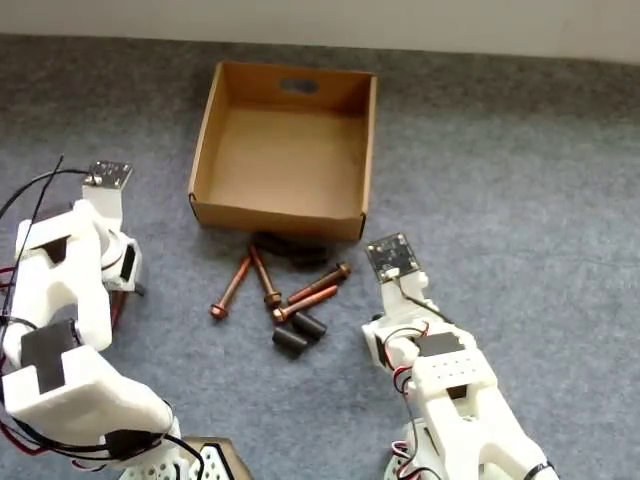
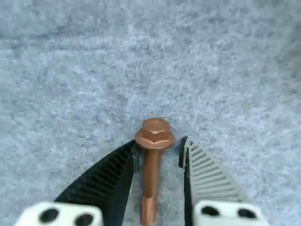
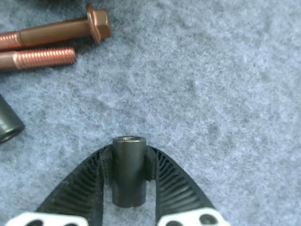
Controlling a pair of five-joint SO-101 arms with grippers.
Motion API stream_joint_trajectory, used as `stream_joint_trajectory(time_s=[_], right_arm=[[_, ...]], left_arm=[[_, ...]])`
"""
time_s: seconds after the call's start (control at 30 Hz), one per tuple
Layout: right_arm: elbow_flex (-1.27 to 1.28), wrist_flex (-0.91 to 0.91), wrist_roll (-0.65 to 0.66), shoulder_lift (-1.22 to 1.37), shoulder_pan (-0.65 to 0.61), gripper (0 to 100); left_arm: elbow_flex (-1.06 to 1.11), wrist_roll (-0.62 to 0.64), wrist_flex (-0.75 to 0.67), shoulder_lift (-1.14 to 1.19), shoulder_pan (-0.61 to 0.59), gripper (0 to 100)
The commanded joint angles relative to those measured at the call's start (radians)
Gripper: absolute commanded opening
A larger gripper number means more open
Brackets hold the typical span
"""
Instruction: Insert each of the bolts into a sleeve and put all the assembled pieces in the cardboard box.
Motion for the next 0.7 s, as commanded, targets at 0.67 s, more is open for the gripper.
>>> stream_joint_trajectory(time_s=[0.67], right_arm=[[-0.004, 0.012, -0.003, -0.004, 0.008, 0.7]], left_arm=[[0.197, 0.153, 0.048, -0.809, 0.120, 1]])
